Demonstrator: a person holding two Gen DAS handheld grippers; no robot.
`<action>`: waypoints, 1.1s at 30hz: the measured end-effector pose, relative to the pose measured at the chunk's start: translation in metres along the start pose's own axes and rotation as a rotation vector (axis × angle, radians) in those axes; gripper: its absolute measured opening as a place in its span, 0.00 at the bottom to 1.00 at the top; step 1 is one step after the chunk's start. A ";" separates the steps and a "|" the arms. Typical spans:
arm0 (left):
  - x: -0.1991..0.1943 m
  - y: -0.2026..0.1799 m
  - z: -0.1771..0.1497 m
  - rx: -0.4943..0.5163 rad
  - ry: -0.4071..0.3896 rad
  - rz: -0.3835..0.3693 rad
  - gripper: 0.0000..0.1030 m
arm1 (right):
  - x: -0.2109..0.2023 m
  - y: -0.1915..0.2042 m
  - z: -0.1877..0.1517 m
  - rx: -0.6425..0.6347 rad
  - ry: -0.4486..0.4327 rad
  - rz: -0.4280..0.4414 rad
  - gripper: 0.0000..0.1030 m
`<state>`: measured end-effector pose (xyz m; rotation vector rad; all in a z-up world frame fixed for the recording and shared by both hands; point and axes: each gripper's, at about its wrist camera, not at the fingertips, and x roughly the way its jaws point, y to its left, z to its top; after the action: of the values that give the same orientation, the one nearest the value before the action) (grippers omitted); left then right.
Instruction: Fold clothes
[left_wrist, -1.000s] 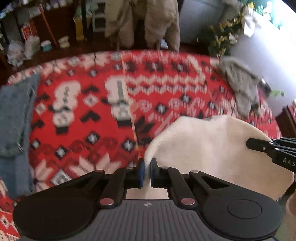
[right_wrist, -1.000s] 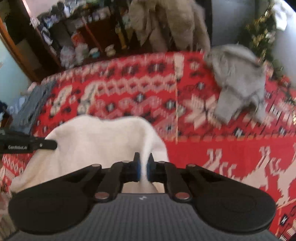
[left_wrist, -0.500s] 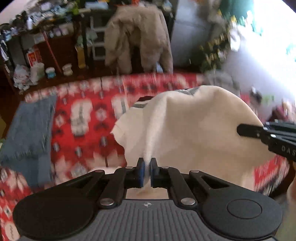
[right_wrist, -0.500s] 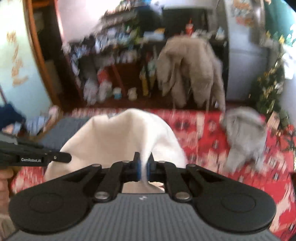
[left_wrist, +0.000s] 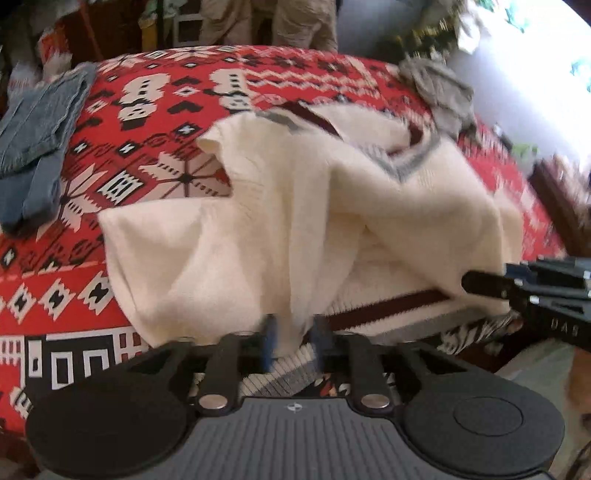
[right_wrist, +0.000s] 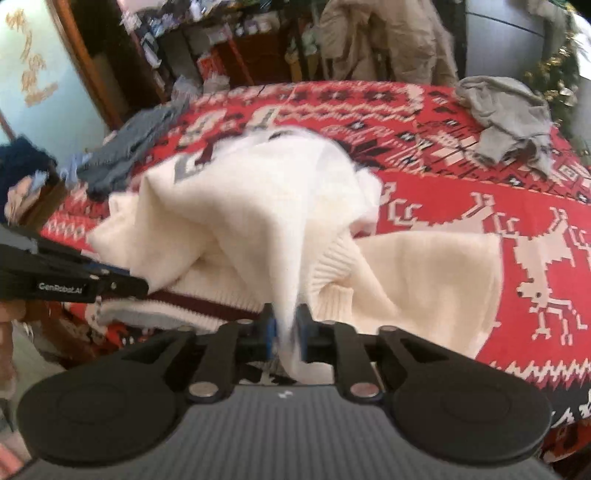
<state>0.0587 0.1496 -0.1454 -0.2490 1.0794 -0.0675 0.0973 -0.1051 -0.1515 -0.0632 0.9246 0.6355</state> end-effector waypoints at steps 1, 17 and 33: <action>-0.005 0.002 0.002 -0.014 -0.014 -0.008 0.42 | -0.005 -0.001 0.002 0.004 -0.024 -0.009 0.33; -0.023 0.004 0.021 -0.005 -0.092 0.202 0.71 | -0.063 -0.012 0.043 -0.026 -0.143 -0.100 0.92; -0.027 0.036 0.000 -0.191 -0.329 0.039 0.86 | -0.044 -0.040 0.017 0.125 -0.118 -0.260 0.99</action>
<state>0.0438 0.1889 -0.1304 -0.3962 0.7625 0.1093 0.1125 -0.1536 -0.1162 -0.0328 0.8230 0.3358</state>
